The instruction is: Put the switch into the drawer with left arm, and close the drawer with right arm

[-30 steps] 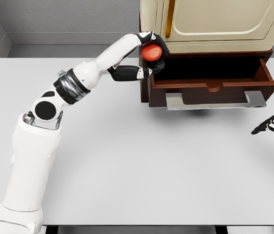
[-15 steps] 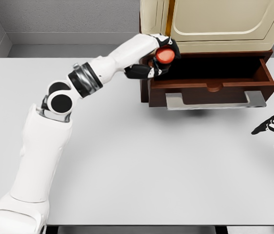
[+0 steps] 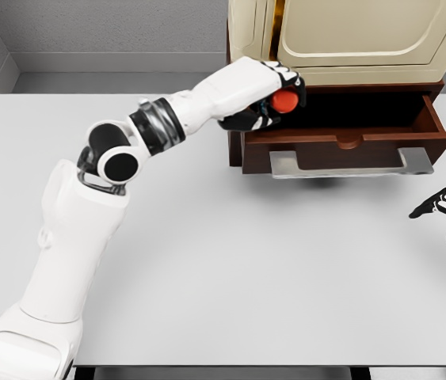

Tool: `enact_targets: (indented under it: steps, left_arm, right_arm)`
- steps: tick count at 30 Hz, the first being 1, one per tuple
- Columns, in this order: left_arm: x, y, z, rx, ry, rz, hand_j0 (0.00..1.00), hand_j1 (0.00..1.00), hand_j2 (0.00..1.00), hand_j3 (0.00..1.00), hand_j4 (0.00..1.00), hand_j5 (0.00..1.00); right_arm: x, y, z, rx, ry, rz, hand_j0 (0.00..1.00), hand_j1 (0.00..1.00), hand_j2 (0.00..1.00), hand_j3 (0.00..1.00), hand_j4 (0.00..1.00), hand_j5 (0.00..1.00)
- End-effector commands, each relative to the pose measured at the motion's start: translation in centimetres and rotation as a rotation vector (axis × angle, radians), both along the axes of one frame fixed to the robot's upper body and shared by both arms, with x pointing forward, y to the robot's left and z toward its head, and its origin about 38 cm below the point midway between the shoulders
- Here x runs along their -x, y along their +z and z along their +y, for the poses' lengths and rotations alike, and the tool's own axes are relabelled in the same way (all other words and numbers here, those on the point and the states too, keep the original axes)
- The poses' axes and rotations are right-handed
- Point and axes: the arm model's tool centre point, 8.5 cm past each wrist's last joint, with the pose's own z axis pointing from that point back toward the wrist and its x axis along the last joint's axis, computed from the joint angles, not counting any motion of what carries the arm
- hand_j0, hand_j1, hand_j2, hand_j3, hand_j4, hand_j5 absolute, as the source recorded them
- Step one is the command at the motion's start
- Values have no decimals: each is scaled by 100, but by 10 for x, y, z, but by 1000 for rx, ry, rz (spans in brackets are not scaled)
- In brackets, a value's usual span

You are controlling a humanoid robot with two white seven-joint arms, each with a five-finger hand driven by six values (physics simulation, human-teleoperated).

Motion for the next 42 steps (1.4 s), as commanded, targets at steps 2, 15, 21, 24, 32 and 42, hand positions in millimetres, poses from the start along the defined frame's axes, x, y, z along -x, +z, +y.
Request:
enact_targets:
  steps: [2,15,21,24,32,42]
  left_arm:
    - [5,3,-6,-11,-14,-20,35,35,35,35,35,35]
    - [6,6,-29,-170,-3,-117,35,35,35,35,35,35]
    - [7,14,-40,-231,-6,-173,36,36,36,36,36,36]
    - [8,14,-44,-248,-12,-185,36,36,36,36,36,36]
    - [0,16,-46,-297,11,-207,36,36,36,36,36,36]
    - [-1,17,-46,-317,26,-223,59,59,59,59,59,59]
  right_arm:
    - [0,1,0,-6,-2,0,73,73,73,73,73,73]
    - [0,1,0,-5,-3,1,73,73,73,73,73,73]
    - [0,1,0,-6,-2,0,73,73,73,73,73,73]
    - [0,1,0,-5,-1,0,73,73,73,73,73,73]
    - [0,1,0,-5,-3,1,73,73,73,73,73,73]
    - [0,1,0,-5,-3,1,73,73,73,73,73,73]
